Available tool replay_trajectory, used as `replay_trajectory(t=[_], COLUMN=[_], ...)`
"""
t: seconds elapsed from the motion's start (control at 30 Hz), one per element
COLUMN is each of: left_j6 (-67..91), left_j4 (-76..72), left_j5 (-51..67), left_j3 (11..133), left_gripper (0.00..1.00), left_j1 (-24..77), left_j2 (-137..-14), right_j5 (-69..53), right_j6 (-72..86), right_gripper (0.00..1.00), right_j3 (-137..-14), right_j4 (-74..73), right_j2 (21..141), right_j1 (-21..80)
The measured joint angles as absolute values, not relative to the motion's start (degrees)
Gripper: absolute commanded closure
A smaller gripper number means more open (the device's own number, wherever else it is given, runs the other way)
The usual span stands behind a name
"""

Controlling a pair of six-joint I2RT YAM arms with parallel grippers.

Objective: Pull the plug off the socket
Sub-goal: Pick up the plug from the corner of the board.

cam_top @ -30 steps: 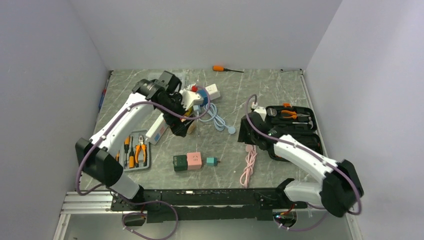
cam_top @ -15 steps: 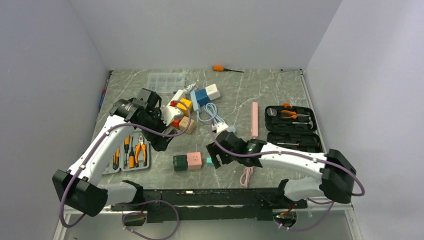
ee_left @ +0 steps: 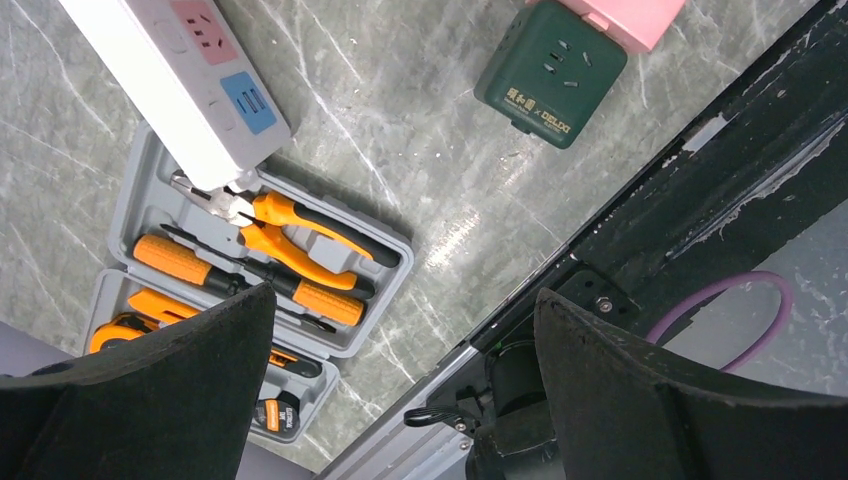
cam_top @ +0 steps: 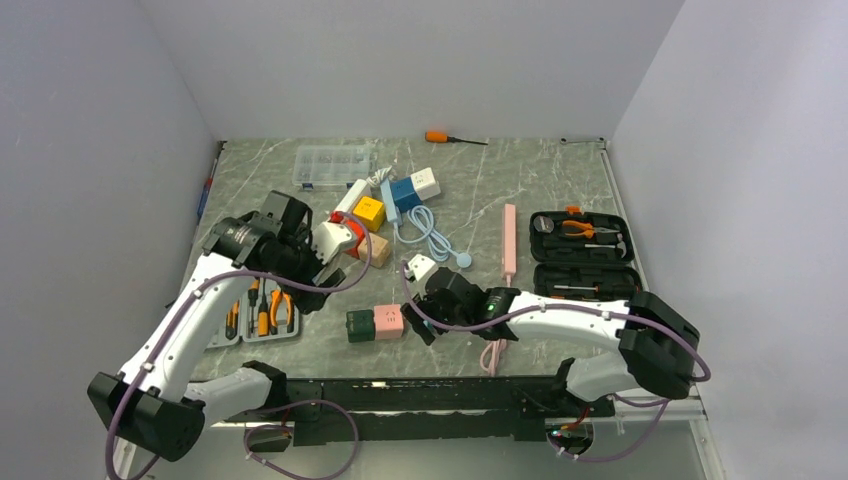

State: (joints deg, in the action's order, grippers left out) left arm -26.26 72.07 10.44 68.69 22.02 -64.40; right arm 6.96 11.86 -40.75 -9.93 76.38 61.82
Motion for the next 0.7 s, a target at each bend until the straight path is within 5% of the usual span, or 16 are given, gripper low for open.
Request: replay_trajectory(t=[0.4, 0.53, 0.67, 0.7], left_j6=[-25.8, -25.8, -25.8, -25.8], left_j4=[70.8, 70.5, 70.3, 70.1], left_j5=[9.7, 9.6, 9.6, 9.6], left_j3=[62.4, 61.3, 60.9, 60.8], left_gripper=[0.01, 0.01, 0.01, 0.01], left_j1=[21.1, 21.0, 20.9, 20.9], left_j2=[-56.3, -56.1, -55.9, -55.9], right_j5=[6.5, 6.9, 8.3, 8.9], right_j6=[8.9, 9.5, 11.1, 11.8], right_gripper=[0.34, 0.62, 1.0, 1.0], right_j3=[-40.8, -41.6, -42.3, -42.3], right_j4=[-4.2, -3.1, -3.1, -3.1], right_j2=[87.9, 89.3, 89.8, 89.7], right_j1=[61.8, 61.8, 61.8, 61.8])
